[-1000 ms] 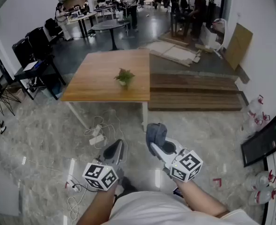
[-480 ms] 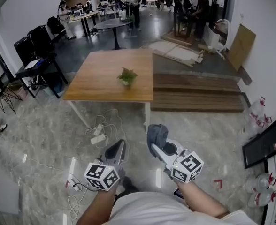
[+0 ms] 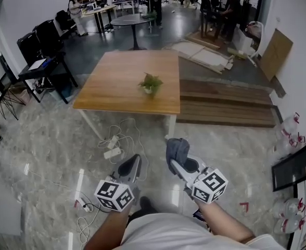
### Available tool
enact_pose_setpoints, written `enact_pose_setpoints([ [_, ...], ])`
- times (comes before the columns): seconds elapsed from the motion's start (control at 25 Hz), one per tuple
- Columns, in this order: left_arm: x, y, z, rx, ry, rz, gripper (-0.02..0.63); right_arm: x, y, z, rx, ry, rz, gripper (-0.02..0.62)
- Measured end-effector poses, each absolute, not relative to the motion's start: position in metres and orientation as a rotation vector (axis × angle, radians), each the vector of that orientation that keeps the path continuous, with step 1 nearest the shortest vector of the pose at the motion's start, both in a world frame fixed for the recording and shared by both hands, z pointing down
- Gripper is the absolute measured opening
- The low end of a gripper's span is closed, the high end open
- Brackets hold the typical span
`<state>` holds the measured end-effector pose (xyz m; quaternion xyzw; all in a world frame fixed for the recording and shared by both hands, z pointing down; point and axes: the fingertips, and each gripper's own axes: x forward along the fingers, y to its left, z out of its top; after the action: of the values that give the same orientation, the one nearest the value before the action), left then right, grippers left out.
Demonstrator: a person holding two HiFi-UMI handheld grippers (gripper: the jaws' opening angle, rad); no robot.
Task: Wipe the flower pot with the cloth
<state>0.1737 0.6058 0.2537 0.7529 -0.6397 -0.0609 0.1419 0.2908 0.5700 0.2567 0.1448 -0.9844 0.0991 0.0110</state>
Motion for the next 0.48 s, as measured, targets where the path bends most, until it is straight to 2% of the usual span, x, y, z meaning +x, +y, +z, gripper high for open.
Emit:
enact_pose_setpoints([
  [0.48,0.047,0.535,0.257,2.224,-1.758,-0.135,0.008,0.16,0.501,0.257,0.544,-3.057,0.281,0.064],
])
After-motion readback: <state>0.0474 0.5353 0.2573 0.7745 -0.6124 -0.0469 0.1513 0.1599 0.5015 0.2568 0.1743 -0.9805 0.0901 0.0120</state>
